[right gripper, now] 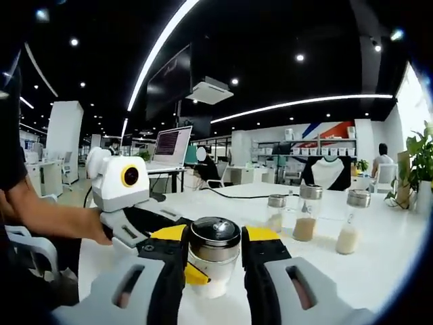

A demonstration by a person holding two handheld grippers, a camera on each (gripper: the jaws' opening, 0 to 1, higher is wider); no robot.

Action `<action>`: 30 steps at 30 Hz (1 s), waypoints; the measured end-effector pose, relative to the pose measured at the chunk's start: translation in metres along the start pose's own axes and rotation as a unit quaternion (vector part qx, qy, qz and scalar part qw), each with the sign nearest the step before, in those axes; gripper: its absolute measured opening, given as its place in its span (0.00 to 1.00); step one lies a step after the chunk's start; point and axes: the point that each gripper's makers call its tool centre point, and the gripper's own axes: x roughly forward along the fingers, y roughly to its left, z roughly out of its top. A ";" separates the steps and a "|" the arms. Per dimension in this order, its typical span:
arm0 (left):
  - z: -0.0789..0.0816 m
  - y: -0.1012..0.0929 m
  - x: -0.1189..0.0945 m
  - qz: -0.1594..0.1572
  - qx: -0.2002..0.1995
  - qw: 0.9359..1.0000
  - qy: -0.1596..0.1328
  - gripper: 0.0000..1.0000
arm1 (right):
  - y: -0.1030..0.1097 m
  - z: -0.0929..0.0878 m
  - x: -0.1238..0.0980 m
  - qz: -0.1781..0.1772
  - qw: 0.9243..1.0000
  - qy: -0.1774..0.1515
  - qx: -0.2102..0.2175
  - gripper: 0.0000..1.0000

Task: Rotate the seasoning bottle until the label or dispensing opening points toward the visible target arrow and the bottle remains upright within the marked orientation range

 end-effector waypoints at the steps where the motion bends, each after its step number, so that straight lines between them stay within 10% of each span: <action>1: -0.001 -0.001 0.000 -0.004 0.000 1.000 0.000 0.33 | 0.000 -0.001 0.000 0.002 1.000 0.000 0.001 0.30; 18: -0.008 -0.011 -0.003 -0.036 -0.015 0.999 -0.007 0.33 | 0.008 -0.007 -0.001 0.015 0.999 0.004 0.031 0.30; 30: -0.001 -0.003 0.006 0.083 0.043 0.996 -0.010 0.34 | -0.003 -0.001 0.002 -0.073 0.997 -0.006 0.005 0.30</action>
